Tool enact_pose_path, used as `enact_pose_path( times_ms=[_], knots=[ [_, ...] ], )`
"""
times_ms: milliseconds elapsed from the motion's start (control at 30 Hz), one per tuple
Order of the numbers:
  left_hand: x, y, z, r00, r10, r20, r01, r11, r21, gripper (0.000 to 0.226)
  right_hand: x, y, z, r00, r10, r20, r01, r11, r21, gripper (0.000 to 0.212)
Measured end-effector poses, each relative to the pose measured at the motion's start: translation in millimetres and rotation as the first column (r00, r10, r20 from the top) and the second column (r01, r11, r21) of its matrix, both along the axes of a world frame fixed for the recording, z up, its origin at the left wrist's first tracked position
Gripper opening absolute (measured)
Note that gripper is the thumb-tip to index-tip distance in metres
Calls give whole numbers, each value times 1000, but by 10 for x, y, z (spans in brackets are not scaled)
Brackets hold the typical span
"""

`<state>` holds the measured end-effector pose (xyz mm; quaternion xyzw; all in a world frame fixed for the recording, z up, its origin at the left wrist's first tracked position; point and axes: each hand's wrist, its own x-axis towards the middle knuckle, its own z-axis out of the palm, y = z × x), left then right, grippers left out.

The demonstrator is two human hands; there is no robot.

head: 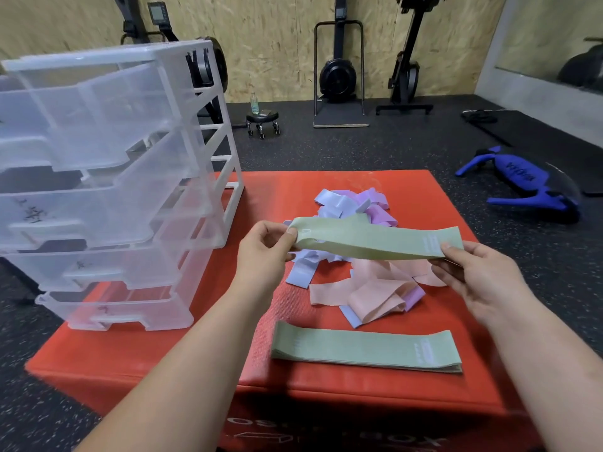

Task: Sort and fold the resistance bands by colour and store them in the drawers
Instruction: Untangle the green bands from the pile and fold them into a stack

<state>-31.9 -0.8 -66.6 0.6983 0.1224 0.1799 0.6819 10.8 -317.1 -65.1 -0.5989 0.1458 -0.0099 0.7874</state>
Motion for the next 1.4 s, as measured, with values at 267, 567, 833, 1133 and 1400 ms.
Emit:
enact_pose_path(
  times_ms=[267, 567, 833, 1133, 1400],
  knots=[
    [13, -1, -87, 996, 88, 28, -92, 938, 334, 11, -19, 18, -13, 999, 35, 37, -34, 998, -50, 17],
    [7, 30, -102, 985, -86, -150, 85, 996, -13, 10, -20, -62, -3, 998, 41, 46, -42, 999, 6, 26],
    [1, 47, -29, 975, -171, -138, 133, 959, -251, 28, 43, -127, -57, 998, -45, 54, 46, 999, -6, 22],
    [-32, 178, -52, 887, -423, -186, 390, 901, -189, 40, 41, -190, -73, 999, -24, 32, 24, 1000, -8, 23],
    [-9, 134, -59, 933, -337, -125, 319, 936, -145, 32, 34, -190, -78, 999, 13, 30, -13, 1000, -25, 33]
  ],
)
